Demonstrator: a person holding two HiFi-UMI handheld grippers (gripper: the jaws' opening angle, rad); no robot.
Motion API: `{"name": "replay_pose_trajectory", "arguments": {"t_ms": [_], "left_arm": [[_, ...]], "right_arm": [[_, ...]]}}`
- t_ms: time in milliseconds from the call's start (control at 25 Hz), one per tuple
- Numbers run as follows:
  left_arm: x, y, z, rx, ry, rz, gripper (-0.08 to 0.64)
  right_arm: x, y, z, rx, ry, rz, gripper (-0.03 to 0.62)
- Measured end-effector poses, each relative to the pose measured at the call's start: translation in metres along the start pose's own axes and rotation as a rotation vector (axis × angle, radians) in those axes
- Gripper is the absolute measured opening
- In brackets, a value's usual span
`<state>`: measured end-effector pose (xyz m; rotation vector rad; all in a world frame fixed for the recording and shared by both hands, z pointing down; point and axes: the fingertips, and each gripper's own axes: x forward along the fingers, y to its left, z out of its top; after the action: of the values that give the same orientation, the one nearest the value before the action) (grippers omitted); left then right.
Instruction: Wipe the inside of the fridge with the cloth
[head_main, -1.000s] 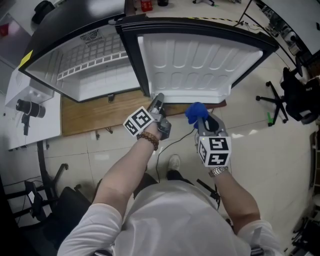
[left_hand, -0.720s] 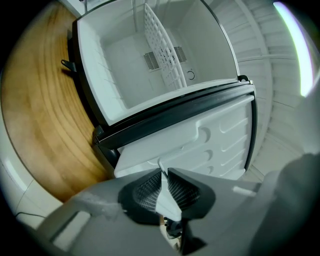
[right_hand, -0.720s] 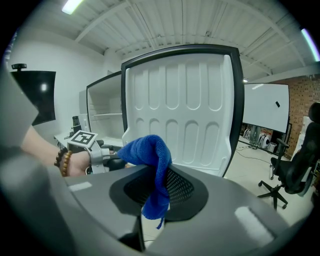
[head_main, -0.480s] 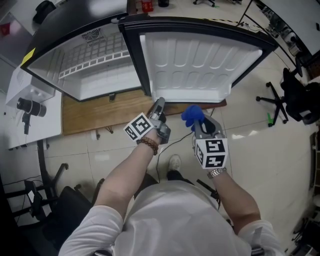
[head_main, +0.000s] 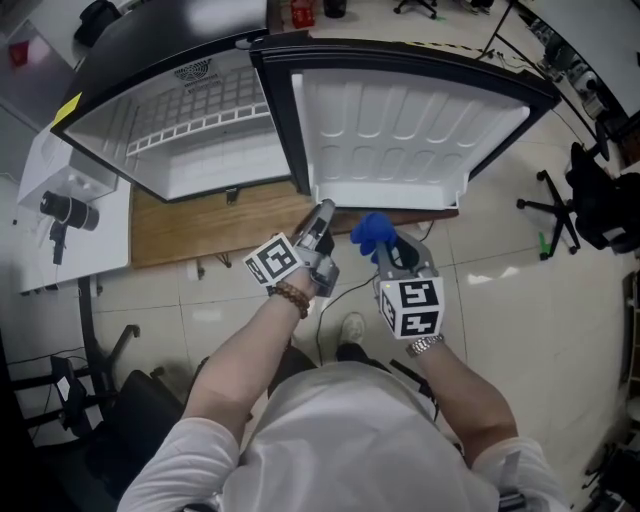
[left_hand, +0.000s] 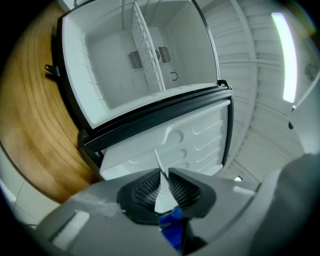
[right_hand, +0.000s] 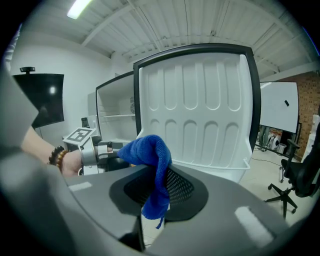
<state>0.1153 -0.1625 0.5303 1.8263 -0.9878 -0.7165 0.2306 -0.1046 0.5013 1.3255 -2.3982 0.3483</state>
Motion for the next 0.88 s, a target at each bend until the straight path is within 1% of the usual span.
{"name": "replay_pose_trajectory", "arguments": {"t_ms": [120,200,280,440,600,680,760,800,880], "left_arm": [[-0.002,-0.006,0.008,0.024,0.017,0.009,0.051],[0.001,-0.013,0.01,-0.01,0.019,-0.02,0.049],[0.004,-0.017,0.013,-0.032,0.026,-0.029,0.046],[0.005,-0.02,0.014,-0.041,0.043,-0.014,0.044],[0.007,-0.024,0.018,-0.04,0.046,-0.016,0.039],[0.007,-0.023,0.02,-0.019,0.057,0.003,0.037],[0.004,-0.018,0.024,0.04,0.078,0.057,0.037],[0.004,-0.018,0.025,0.04,0.08,0.057,0.037],[0.008,-0.024,0.022,-0.014,0.069,0.009,0.037]], "right_arm": [[0.009,0.011,-0.002,0.002,-0.003,0.017,0.052],[0.018,0.016,-0.004,0.004,-0.003,0.025,0.052],[0.029,0.02,-0.005,0.005,-0.005,0.028,0.052],[0.057,0.02,-0.001,0.015,-0.017,0.025,0.052],[0.087,0.021,0.003,0.023,-0.028,0.029,0.052],[0.101,0.021,0.001,0.035,-0.028,0.034,0.052],[0.112,0.023,0.003,0.055,-0.034,0.044,0.052],[0.117,0.024,0.004,0.061,-0.038,0.052,0.052],[0.126,0.025,0.006,0.067,-0.045,0.069,0.052]]}}
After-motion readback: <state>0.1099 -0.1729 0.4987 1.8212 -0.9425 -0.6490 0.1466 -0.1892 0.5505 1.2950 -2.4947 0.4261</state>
